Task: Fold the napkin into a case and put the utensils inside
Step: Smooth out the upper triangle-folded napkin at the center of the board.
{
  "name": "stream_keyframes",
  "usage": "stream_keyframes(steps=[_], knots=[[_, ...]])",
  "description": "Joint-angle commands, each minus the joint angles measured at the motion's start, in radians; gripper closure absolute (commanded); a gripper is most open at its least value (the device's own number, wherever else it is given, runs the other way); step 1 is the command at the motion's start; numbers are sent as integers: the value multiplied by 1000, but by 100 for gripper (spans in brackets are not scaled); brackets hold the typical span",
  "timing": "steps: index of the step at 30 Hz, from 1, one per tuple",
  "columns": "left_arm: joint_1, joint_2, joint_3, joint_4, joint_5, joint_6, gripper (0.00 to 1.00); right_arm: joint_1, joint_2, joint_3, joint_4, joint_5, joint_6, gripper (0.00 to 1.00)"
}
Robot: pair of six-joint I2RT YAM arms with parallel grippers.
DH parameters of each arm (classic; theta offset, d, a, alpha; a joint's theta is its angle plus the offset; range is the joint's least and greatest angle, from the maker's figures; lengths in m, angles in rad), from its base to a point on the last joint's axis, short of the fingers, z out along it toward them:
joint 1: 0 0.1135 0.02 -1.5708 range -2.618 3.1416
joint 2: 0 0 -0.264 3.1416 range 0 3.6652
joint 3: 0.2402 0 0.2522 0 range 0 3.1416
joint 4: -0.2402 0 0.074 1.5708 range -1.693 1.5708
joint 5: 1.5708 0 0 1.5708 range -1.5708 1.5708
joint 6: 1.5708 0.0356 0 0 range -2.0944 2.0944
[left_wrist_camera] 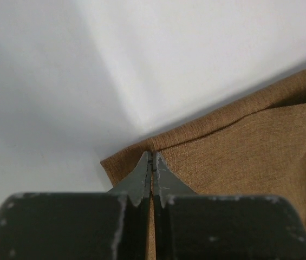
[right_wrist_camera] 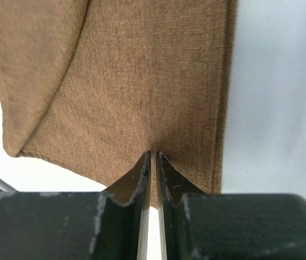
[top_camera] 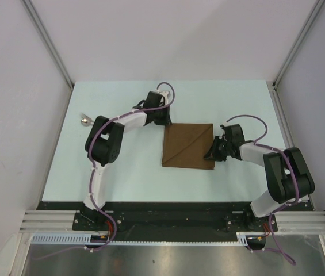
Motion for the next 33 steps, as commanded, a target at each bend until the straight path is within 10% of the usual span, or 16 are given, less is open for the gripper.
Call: stream_keyframes(steps=[1,33], knots=[[4,-132,-40,-3,18,-54,100,-28,23,-24,41,27,26,88],[43,-84,-16,-33,-10,-106,100,-32,84,6,73,-13,37,89]])
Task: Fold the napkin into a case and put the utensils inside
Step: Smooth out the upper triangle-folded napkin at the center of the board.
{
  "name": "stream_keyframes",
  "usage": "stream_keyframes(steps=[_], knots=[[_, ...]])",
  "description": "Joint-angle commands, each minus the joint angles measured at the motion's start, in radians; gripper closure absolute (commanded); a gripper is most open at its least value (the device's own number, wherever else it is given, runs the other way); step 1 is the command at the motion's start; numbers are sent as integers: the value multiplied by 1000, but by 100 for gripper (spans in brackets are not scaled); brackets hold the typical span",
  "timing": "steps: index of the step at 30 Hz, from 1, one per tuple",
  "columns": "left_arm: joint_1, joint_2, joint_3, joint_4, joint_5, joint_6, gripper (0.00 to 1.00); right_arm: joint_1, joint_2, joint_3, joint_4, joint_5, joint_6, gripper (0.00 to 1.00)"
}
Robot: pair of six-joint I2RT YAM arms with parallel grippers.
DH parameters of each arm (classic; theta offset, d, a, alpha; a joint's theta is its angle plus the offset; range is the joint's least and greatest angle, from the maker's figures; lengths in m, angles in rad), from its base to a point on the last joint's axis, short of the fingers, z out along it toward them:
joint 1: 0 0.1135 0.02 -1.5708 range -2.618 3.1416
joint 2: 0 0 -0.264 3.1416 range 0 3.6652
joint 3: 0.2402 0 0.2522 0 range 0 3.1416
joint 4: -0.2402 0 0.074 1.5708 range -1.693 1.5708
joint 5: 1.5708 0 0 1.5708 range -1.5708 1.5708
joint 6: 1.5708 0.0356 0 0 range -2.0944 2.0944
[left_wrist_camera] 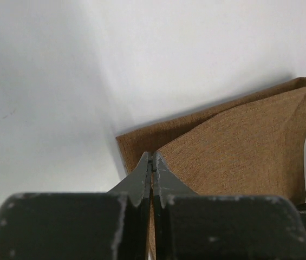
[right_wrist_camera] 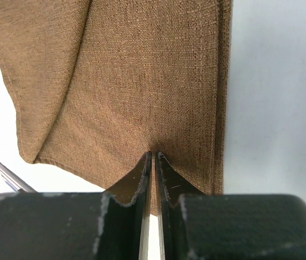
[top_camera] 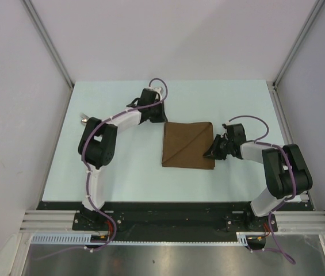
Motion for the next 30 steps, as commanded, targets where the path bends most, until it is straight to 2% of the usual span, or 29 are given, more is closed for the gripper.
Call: stream_keyframes(steps=[1,4,7,8,9,12,13,16,17,18,19,20,21,22,24,27,30], knots=[[7,31,56,-15,24,-29,100,6,34,14,-4,45,-9,88],[7,26,72,-56,-21,-30,98,3,17,49,-7,42,-9,84],[7,-13,81,-90,-88,-26,89,-9,13,106,-30,28,-20,82],[7,-33,91,-107,-140,-24,76,-15,13,121,-39,25,-23,82],[6,-44,111,-157,-172,-26,69,-21,16,140,-45,23,-23,82],[6,-114,112,-216,-288,-38,51,-55,31,213,-65,8,-27,80],[6,-141,95,-231,-300,-49,31,-64,49,232,-68,-3,-29,78],[6,-243,6,-238,-294,-55,28,-87,106,318,-72,-24,-41,75],[6,-277,-35,-212,-259,-46,32,-98,123,336,-73,-30,-47,75],[4,-317,-137,-170,-154,-40,35,-103,137,371,-70,-49,-50,74],[3,-378,-190,-94,-83,-46,48,-107,170,385,-55,-61,-46,74],[1,-404,-282,-49,42,-50,56,-116,184,413,-50,-73,-43,75],[-3,-423,-324,-11,98,-70,63,-119,203,425,-47,-92,-38,75],[-12,-446,-358,46,129,-85,76,-123,229,436,-33,-102,-37,75],[-25,-458,-436,101,209,-92,89,-121,256,470,-19,-127,-32,78],[-49,-454,-473,147,223,-93,100,-123,305,500,-4,-159,-20,82],[-62,-446,-497,166,228,-101,100,-124,335,510,-4,-165,-11,85]])
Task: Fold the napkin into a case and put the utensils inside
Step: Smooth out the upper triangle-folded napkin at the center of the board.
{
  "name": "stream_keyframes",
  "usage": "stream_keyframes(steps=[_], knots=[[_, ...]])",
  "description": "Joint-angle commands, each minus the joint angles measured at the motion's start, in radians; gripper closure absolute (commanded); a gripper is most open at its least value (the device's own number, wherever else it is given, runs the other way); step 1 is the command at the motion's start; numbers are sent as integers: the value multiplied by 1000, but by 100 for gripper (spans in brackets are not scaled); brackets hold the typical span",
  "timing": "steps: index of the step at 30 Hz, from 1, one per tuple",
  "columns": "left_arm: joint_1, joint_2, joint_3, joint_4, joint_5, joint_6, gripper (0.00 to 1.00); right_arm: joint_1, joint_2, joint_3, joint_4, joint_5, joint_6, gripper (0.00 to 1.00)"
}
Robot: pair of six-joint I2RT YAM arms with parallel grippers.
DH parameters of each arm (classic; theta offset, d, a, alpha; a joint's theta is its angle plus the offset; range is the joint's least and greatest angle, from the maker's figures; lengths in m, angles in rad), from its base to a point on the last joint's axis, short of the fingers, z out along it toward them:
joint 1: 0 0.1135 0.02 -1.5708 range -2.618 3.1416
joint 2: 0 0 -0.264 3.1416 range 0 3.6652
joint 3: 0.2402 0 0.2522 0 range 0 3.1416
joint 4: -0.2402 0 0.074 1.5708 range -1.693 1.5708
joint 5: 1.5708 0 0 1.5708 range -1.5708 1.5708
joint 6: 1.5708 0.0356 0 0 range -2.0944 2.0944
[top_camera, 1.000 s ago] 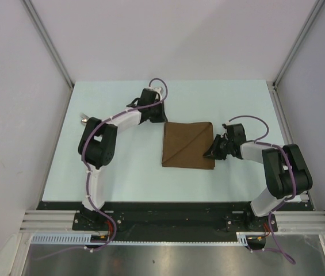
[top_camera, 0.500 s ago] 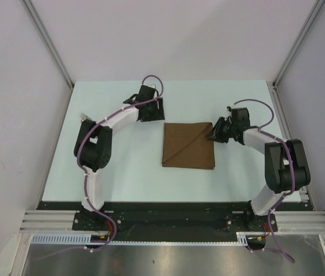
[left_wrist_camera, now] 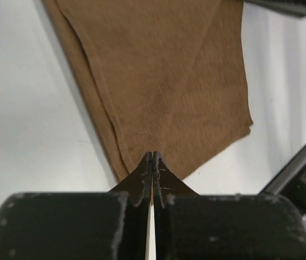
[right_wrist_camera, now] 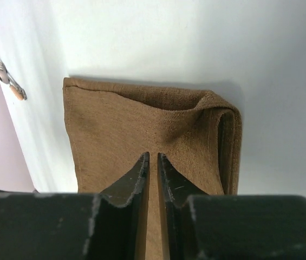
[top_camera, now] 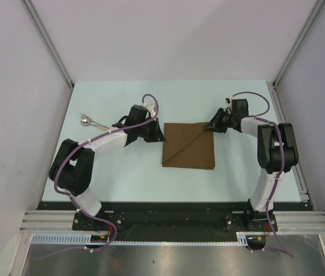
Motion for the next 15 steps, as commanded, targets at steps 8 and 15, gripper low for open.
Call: stream_keyframes(steps=[8,15], knots=[[-59,-24,-151,180,84,-57,100,-15,46,34,98,-65,34,90],[-65,-44,-216,214,49,-60,100,-33,61,43,103,-73,36,91]])
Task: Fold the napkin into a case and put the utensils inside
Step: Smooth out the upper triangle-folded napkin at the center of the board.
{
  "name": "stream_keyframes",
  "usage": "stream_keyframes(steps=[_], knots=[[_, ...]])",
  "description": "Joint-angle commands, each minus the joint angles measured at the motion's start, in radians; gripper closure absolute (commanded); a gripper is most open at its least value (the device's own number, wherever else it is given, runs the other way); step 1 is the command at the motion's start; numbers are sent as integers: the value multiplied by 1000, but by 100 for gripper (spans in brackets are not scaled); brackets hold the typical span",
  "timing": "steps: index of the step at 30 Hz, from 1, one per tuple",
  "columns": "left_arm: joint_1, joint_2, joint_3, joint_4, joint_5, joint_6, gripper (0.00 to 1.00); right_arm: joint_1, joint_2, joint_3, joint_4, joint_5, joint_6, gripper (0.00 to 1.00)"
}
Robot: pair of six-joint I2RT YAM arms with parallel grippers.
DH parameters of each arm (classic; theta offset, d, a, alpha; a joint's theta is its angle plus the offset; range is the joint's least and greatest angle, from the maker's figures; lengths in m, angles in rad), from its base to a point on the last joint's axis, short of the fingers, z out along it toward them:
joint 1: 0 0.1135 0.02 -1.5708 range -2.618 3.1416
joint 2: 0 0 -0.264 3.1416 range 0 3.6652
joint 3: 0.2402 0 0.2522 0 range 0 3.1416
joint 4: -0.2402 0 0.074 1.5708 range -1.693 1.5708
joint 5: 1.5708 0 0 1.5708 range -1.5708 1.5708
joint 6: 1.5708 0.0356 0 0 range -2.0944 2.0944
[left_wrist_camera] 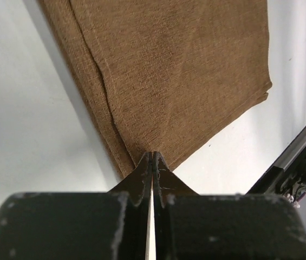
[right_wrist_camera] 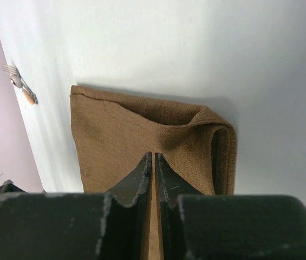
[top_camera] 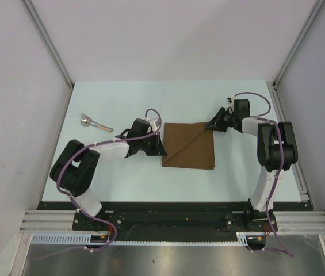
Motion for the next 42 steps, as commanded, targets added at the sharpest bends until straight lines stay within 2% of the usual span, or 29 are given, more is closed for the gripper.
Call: stream_keyframes(steps=[1,18,25,28,31,34,38,41,42], knots=[[-8,-53,-32,78,-10,-21,100,-14,27,43,36,-22,12,91],[-38,-61,-213,184,-51,-92,100,-41,188,129,59,-34,24,91],[-54,-82,-231,207,24,-97,100,-39,193,165,34,-42,15,91],[-55,-156,-238,207,69,-101,100,-33,167,177,5,-23,-6,89],[-57,-279,-233,152,67,-94,88,-22,115,205,-84,6,-34,83],[-55,-379,-190,46,24,-77,69,-5,45,223,-199,71,-72,72],[-32,-499,-166,-49,-12,-89,61,30,-57,243,-346,193,-137,56],[1,-597,-129,-188,-132,-100,56,85,-158,243,-455,329,-167,46],[9,-625,-101,-240,-232,-107,54,110,-184,237,-478,405,-169,40]])
